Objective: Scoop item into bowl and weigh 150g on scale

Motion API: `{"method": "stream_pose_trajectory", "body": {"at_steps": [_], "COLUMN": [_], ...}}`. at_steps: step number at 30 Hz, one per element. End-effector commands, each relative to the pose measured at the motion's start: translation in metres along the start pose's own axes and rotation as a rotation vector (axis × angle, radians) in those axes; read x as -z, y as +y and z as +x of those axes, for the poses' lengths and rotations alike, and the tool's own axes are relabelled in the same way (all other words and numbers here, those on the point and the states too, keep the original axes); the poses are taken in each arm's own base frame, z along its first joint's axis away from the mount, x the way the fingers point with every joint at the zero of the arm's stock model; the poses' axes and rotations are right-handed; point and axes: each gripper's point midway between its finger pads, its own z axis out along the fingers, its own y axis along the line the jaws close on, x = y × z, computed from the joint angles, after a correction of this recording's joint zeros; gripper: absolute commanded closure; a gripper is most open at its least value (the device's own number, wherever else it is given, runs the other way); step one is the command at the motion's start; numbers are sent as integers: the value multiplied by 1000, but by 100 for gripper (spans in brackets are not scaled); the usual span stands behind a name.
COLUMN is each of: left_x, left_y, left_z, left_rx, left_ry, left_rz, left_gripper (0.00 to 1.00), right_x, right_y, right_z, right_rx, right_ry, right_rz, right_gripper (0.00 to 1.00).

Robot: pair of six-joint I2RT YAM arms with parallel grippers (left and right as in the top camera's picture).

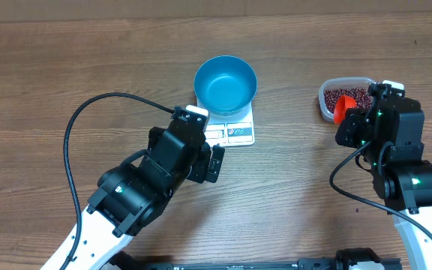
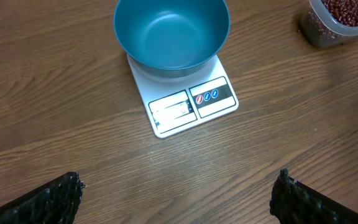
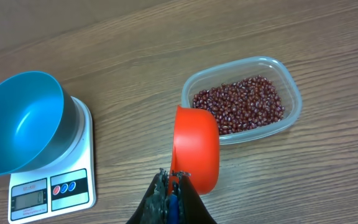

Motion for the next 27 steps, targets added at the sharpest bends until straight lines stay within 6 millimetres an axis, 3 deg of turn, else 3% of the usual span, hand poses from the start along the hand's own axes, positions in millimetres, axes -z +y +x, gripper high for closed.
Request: {"method": "stream_pose_trajectory", "body": {"at_steps": [1, 27], "left_x": [-1, -6], "left_y": [-1, -1], "left_z": [0, 2], "left_rx": [-19, -22], "left_ry": [1, 16], "left_rz": [4, 0], "left_gripper": [0, 1], "right_x": [10, 10], "right_y": [4, 4], "right_z": [-17, -17], "right_rx": [-1, -1], "right_ry": [-48, -48], "right_rz": [-15, -15], "right_gripper": [96, 96]}}
